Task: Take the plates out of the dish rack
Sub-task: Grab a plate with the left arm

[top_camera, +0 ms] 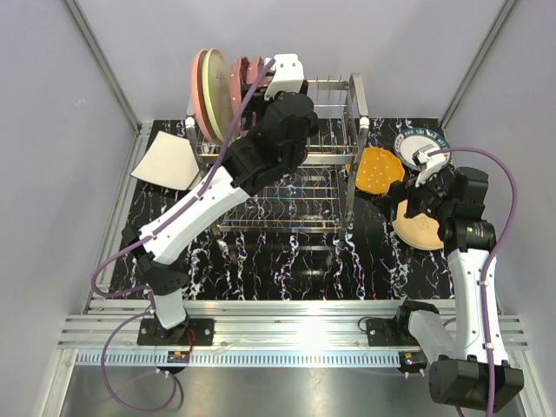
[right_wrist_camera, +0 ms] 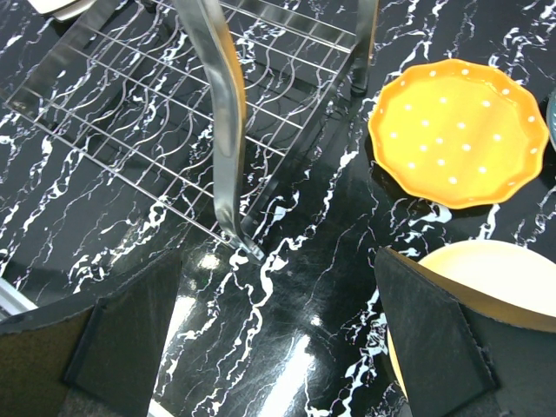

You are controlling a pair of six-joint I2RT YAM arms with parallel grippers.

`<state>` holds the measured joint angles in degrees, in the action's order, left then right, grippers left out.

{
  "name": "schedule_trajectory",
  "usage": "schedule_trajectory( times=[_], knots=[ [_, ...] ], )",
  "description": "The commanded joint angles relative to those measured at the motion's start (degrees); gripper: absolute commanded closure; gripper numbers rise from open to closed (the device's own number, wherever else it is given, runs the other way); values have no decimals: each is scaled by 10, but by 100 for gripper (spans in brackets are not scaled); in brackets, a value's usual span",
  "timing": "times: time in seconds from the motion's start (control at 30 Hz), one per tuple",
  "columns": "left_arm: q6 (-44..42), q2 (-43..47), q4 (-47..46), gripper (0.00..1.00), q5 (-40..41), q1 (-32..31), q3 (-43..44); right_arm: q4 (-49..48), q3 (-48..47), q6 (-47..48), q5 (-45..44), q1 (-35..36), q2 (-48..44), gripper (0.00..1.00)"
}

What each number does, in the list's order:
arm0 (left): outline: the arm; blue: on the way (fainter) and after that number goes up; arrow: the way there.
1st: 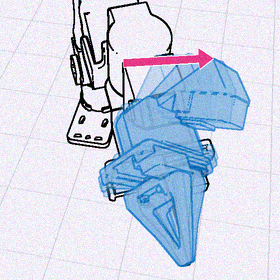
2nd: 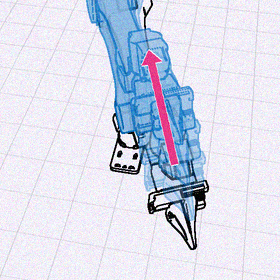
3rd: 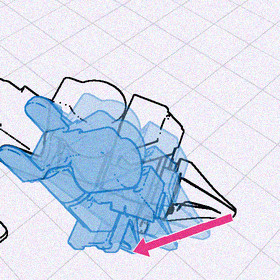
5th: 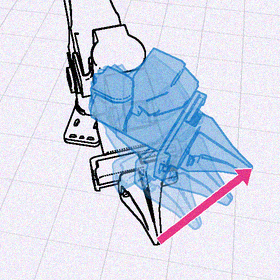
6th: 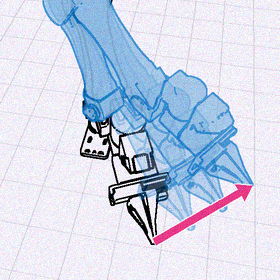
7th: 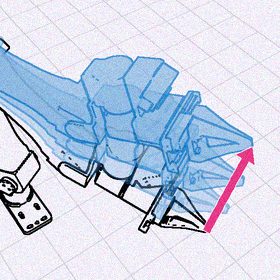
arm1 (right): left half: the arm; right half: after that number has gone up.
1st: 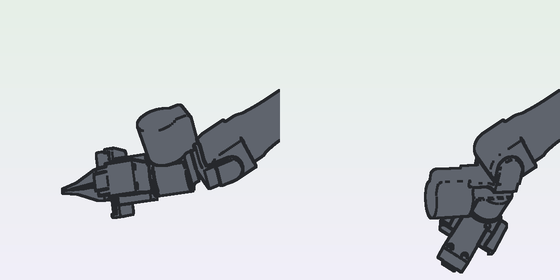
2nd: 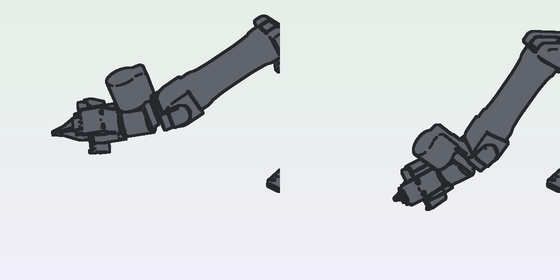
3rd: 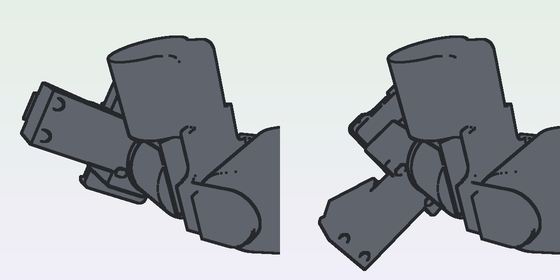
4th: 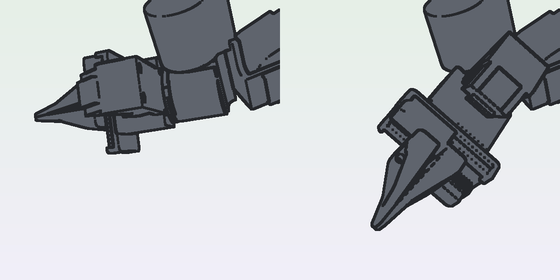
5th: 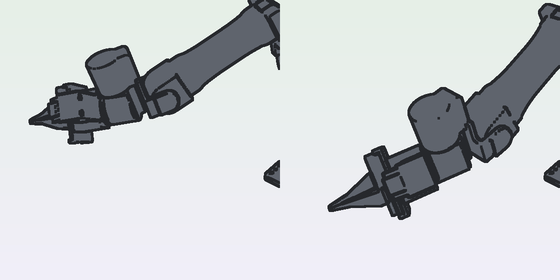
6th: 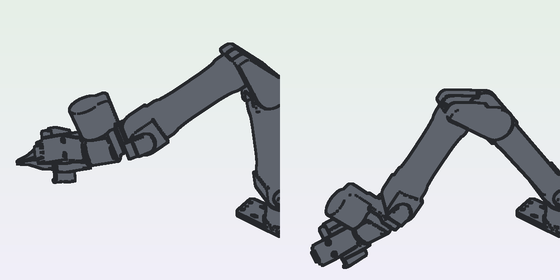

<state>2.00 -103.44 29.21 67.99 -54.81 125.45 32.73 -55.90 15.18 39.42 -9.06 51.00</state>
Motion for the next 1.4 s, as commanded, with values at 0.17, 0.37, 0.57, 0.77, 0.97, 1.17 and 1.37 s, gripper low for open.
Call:
schedule_trajectory(
  times=[0.17,0.37,0.57,0.77,0.97,1.17,1.37],
  knots=[
    [-72,-18,-108,27,33,21,-11,-20,-1,0,-17,-2,-10,0],
    [-70,-21,-108,32,26,30,-25,-20,-1,0,-19,-3,-11,0],
    [-55,-20,-91,39,12,40,-28,-20,-1,0,-20,-3,-10,0],
    [-51,-13,-85,55,-2,42,-28,-20,-1,0,-21,-2,-9,0],
    [-67,-5,-100,81,-22,43,-7,-20,-2,-1,-22,-3,-10,0],
    [-120,9,-166,100,-26,42,-11,-20,-1,-1,-22,-3,-9,0],
    [-231,17,-291,100,-28,41,-12,-21,-2,-1,-22,-3,-10,0]
  ],
)
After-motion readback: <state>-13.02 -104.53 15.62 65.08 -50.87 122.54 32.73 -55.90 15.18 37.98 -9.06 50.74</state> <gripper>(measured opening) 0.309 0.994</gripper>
